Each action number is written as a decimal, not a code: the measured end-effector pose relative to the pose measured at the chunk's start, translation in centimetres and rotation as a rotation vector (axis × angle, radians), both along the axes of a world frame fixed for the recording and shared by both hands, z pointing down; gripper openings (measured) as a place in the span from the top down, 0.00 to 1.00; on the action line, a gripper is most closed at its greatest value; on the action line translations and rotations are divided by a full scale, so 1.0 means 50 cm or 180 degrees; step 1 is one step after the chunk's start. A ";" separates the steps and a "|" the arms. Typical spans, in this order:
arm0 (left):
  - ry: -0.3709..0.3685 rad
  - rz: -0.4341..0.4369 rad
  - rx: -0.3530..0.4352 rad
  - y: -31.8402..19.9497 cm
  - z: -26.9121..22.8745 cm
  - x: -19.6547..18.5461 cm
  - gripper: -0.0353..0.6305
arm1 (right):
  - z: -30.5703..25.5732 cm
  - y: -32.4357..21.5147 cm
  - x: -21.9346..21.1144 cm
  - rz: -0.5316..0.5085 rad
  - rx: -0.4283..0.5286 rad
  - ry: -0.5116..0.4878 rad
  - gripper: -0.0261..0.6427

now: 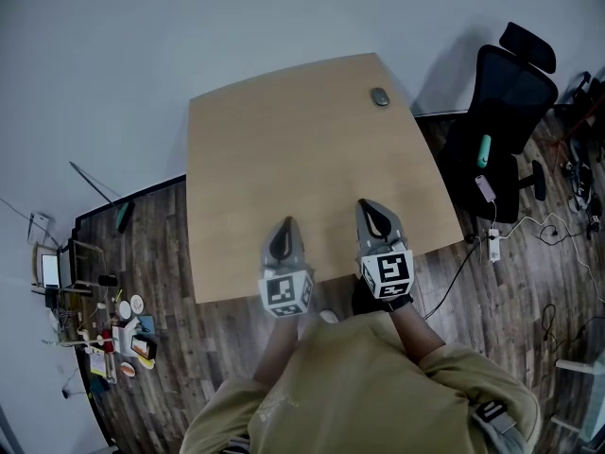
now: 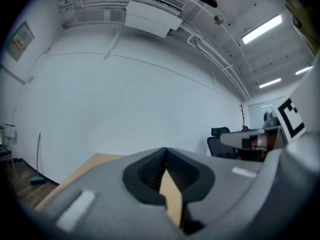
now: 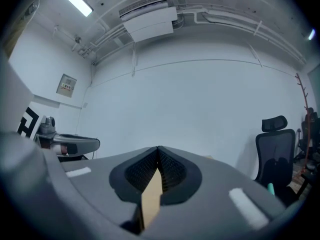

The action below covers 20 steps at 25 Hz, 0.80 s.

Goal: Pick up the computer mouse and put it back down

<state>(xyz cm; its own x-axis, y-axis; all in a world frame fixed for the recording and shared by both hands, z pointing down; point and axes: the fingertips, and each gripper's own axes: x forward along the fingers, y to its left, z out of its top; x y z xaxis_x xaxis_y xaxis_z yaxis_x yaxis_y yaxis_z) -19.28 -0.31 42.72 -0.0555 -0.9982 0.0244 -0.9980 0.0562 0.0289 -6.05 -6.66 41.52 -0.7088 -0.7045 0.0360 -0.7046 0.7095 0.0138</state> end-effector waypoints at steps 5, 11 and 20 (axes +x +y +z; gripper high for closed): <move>-0.0006 0.0002 -0.0067 0.006 0.021 -0.004 0.95 | 0.018 0.010 -0.009 0.0009 -0.0025 0.0036 0.95; 0.0019 0.0047 -0.0078 -0.005 0.026 -0.011 0.95 | 0.027 -0.002 -0.023 0.0010 -0.0053 0.0063 0.95; 0.0098 0.0015 -0.0189 -0.051 0.058 -0.045 0.95 | 0.040 -0.046 -0.048 0.0001 -0.0099 0.0107 0.95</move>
